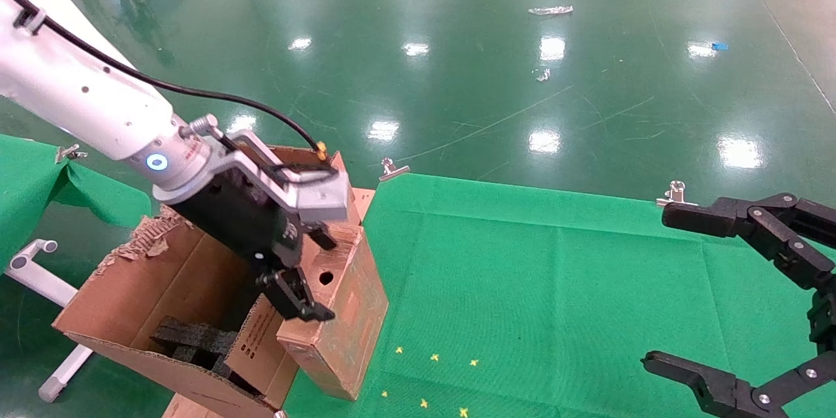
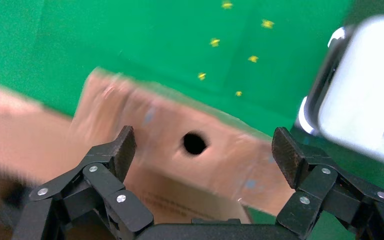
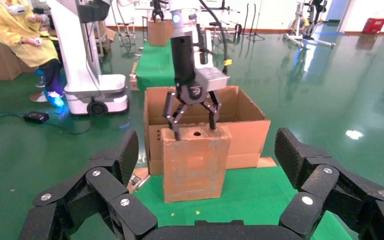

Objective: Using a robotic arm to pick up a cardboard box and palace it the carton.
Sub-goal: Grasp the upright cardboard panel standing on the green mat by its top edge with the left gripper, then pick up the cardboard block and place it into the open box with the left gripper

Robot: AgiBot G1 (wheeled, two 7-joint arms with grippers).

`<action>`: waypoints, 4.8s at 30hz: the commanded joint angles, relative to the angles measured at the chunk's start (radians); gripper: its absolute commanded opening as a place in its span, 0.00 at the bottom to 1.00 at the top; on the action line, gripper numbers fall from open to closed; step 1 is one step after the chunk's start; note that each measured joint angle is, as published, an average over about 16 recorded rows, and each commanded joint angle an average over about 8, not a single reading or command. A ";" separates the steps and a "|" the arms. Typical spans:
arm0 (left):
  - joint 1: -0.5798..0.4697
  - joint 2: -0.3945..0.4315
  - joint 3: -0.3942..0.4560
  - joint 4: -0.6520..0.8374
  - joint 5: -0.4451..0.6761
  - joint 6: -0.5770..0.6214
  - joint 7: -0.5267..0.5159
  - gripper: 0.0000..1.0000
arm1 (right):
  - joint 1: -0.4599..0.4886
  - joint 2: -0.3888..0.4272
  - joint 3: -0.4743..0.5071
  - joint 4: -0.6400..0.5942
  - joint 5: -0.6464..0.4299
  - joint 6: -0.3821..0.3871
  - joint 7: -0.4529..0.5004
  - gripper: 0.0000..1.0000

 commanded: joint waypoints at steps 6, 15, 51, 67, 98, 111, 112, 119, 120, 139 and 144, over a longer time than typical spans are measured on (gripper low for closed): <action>-0.012 0.030 0.044 0.092 -0.018 0.010 -0.245 1.00 | 0.000 0.000 0.000 0.000 0.000 0.000 0.000 1.00; -0.034 0.003 0.076 0.023 -0.054 0.002 -0.435 1.00 | 0.000 0.000 -0.001 0.000 0.001 0.000 -0.001 1.00; 0.035 0.022 0.134 -0.073 0.025 -0.104 -0.532 0.00 | 0.001 0.001 -0.003 0.000 0.002 0.002 -0.002 0.00; 0.033 0.029 0.132 -0.140 0.068 -0.152 -0.467 0.00 | 0.001 0.002 -0.004 0.000 0.003 0.002 -0.002 0.00; -0.269 -0.250 -0.100 -0.036 -0.061 -0.110 -0.048 0.00 | 0.001 0.003 -0.006 0.000 0.004 0.003 -0.003 0.00; -0.240 -0.330 -0.052 0.253 0.030 -0.113 -0.163 0.00 | 0.002 0.003 -0.007 0.000 0.005 0.003 -0.004 0.25; -0.226 -0.331 -0.046 0.272 0.034 -0.120 -0.173 0.00 | 0.002 0.003 -0.007 0.000 0.005 0.003 -0.004 0.38; -0.140 -0.318 -0.022 0.379 0.040 -0.186 -0.202 0.00 | 0.002 0.003 -0.008 0.000 0.005 0.003 -0.004 1.00; -0.128 -0.314 -0.020 0.393 0.038 -0.196 -0.205 0.00 | 0.002 0.003 -0.008 0.000 0.005 0.003 -0.004 1.00; 0.014 -0.218 0.002 0.680 0.029 -0.285 -0.132 0.00 | 0.002 0.004 -0.009 0.000 0.006 0.004 -0.004 1.00; 0.069 -0.199 -0.006 0.764 0.005 -0.285 -0.063 0.00 | 0.002 0.004 -0.009 0.000 0.006 0.004 -0.005 1.00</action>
